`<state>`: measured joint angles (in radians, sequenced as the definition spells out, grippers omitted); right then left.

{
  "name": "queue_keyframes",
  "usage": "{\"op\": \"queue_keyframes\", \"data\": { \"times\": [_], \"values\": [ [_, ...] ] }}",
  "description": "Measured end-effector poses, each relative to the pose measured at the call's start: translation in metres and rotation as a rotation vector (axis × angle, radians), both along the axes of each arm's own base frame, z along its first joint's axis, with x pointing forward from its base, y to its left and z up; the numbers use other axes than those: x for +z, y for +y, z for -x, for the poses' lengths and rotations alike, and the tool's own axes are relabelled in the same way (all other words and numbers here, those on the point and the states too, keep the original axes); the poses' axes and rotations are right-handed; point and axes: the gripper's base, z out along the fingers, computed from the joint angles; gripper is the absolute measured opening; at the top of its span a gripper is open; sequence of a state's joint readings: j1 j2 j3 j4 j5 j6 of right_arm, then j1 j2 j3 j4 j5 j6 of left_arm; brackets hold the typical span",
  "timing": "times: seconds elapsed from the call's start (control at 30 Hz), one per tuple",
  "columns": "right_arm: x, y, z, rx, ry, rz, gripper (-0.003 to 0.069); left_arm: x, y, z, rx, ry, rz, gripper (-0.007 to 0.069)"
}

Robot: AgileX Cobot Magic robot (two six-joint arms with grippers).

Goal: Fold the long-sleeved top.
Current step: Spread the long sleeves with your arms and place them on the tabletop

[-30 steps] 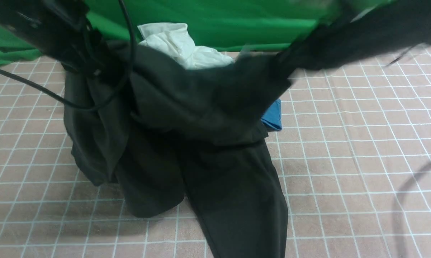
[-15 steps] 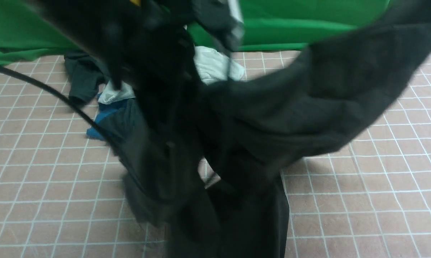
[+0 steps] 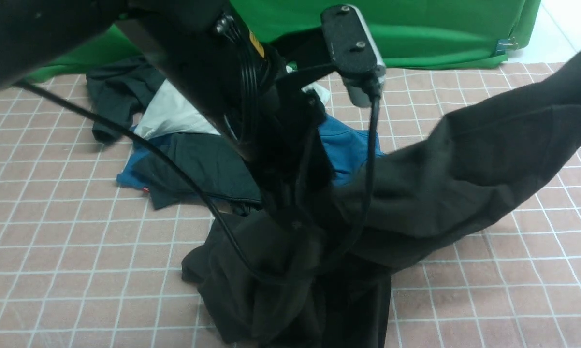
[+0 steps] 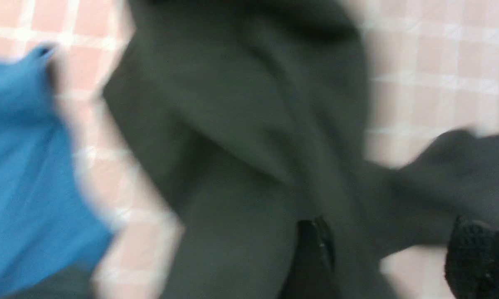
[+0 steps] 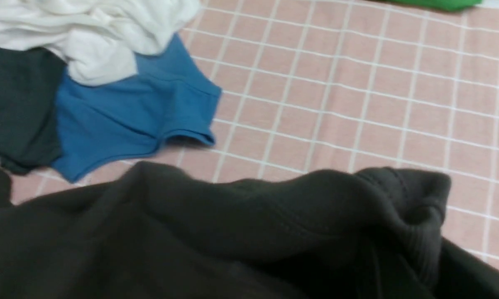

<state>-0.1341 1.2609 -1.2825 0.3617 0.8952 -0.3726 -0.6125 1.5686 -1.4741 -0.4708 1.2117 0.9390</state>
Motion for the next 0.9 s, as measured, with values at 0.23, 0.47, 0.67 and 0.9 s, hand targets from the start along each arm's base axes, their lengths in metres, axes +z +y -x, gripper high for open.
{"op": "queue_keyframes", "data": {
  "times": [0.23,0.47,0.67,0.9],
  "values": [
    [-0.009,-0.004,0.002,-0.012,0.056,0.051,0.0099,-0.052,-0.028,0.056,-0.27,0.053,-0.055,0.05],
    [-0.016,-0.011,0.003,-0.066,0.09,0.103,0.0099,-0.051,-0.023,0.063,-0.302,-0.102,-0.16,0.0463],
    [-0.016,-0.014,0.003,-0.091,0.086,0.125,0.0099,-0.025,0.02,0.042,-0.043,-0.231,-0.24,0.0171],
    [-0.016,-0.014,0.003,-0.095,0.087,0.126,0.0099,-0.036,0.078,0.017,0.075,-0.127,-0.126,0.0034]
  ]
}}
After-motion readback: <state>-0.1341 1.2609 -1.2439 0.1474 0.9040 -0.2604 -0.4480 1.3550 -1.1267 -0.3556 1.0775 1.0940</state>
